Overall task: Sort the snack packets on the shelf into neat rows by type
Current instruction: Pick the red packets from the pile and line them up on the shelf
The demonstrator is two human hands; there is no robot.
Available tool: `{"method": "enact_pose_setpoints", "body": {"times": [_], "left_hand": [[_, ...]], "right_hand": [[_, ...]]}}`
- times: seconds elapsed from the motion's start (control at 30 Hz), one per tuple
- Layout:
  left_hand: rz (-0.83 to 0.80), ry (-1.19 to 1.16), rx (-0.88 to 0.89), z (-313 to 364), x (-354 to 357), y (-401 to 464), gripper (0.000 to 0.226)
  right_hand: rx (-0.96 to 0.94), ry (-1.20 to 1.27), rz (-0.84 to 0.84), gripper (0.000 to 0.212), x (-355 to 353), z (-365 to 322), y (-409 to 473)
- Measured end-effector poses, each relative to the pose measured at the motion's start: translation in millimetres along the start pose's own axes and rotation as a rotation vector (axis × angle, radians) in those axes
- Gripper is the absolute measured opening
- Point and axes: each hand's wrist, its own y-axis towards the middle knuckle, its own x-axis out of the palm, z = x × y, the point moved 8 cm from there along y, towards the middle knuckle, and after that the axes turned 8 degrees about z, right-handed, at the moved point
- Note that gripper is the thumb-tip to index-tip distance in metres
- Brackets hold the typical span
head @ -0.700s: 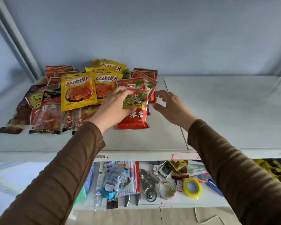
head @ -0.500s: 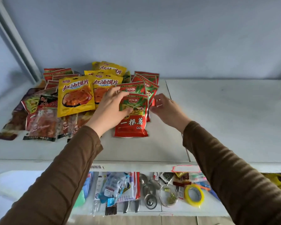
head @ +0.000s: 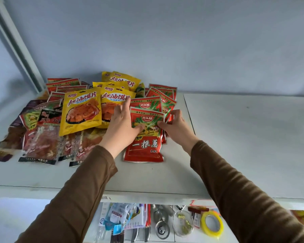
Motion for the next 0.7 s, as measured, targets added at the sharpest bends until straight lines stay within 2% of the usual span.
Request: {"method": "enact_pose_setpoints", "body": {"times": [0.23,0.27,0.33,0.43,0.63,0.7], "left_hand": [[0.027,-0.157,-0.047,6.9,15.4,2.2,0.113],[0.031,-0.193,-0.060,7.5,17.7,2.7,0.114],[0.043,-0.254,-0.090,8.1,22.1,2.9,0.113],[0.068,-0.299,-0.097,9.2,27.9,6.1,0.108],[0.140,-0.418,-0.117,14.1,25.1,13.0,0.111],[0.075,-0.606,-0.164,20.5,27.7,15.4,0.108]], "right_hand": [[0.112,0.407,0.023,0.058,1.1,5.5,7.3],[0.141,0.462,0.035,0.056,0.7,7.1,8.3],[0.168,0.513,0.046,0.038,2.0,9.2,8.8],[0.114,0.557,0.025,0.017,5.0,7.5,8.6],[0.027,0.669,0.020,0.022,-6.3,-6.0,13.1],[0.002,0.684,0.006,0.024,-13.9,-11.9,18.0]]}}
